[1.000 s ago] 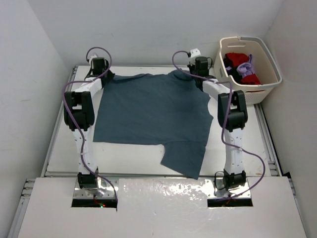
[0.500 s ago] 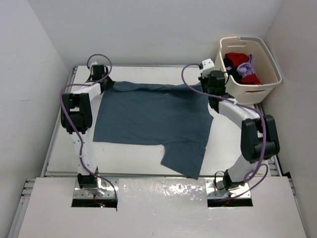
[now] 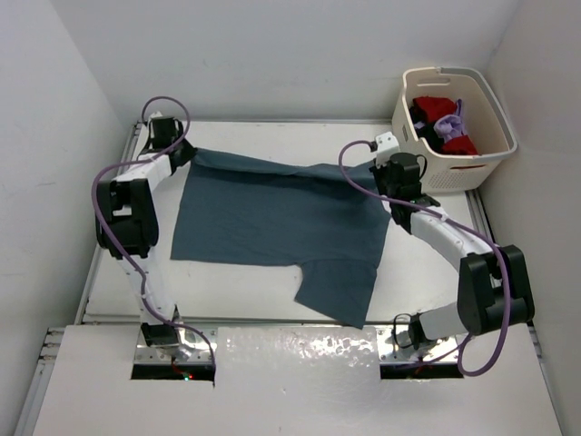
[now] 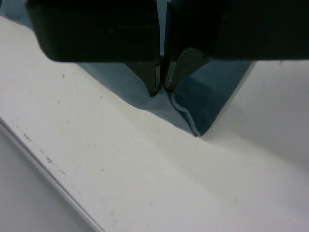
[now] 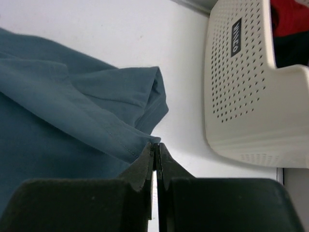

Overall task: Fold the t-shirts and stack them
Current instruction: Fold the flattened tshirt in 1/3 of the way

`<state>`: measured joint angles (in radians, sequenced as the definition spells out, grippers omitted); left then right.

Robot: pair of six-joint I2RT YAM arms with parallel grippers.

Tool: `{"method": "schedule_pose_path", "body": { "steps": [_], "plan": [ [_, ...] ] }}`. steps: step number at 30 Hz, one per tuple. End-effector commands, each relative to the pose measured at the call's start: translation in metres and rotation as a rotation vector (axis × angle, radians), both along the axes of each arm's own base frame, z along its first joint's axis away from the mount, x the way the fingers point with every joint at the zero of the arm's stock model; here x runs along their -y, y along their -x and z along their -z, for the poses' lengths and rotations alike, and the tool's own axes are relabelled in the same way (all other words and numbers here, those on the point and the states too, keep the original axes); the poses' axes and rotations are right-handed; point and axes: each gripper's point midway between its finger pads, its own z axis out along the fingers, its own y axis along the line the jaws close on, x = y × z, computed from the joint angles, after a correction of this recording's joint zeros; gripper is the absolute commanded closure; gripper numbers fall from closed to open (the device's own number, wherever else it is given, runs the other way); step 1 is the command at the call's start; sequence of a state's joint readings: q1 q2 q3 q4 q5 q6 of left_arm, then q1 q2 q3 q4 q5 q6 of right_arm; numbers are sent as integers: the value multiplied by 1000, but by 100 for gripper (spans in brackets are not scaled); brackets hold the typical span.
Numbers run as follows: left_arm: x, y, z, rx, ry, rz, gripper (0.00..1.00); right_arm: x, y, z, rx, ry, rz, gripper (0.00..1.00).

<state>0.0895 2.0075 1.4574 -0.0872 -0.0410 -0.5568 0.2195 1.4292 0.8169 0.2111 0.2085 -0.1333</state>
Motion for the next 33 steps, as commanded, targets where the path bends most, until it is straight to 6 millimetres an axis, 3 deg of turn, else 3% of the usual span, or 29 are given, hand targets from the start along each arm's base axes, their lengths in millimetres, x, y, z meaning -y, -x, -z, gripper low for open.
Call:
{"method": "schedule_pose_path", "body": {
  "steps": [1,12,15,17,18,19,20,22,23,26,27,28,29,33],
  "plan": [
    [-17,11,-27,47,-33,-33,100,-3,5,-2,13,-21,6,100],
    [-14,42,8,-72,-43,-8,100,-5,34,38,-93,-38,20,100],
    [-13,53,20,-119,-33,-23,100,-13,43,53,-136,-68,-7,100],
    [-16,61,23,-143,-44,-31,95,-15,48,60,-164,-80,1,100],
    [-17,62,23,-147,-50,-40,81,-11,53,67,-195,-70,12,99],
    [-21,68,24,-172,-62,-57,80,-12,57,72,-218,-92,30,95],
    [-22,69,23,-176,-67,-60,68,-12,61,76,-237,-107,45,81],
    [-26,77,27,-224,-82,-83,52,-9,70,84,-287,-103,59,65],
    [-26,77,22,-222,-83,-84,31,-9,73,84,-299,-109,65,57],
    [-34,86,8,-235,-113,-122,26,-9,83,80,-328,-112,54,36],
    [-39,89,2,-235,-124,-149,21,-10,87,79,-333,-117,48,23],
    [-43,94,-11,-221,-146,-175,16,-16,86,72,-317,-140,20,17],
    [-43,93,-18,-201,-147,-172,2,-19,85,69,-307,-162,12,12],
    [-8,67,-41,-73,-67,0,0,-50,57,49,-235,-265,-95,1]
  ]
}}
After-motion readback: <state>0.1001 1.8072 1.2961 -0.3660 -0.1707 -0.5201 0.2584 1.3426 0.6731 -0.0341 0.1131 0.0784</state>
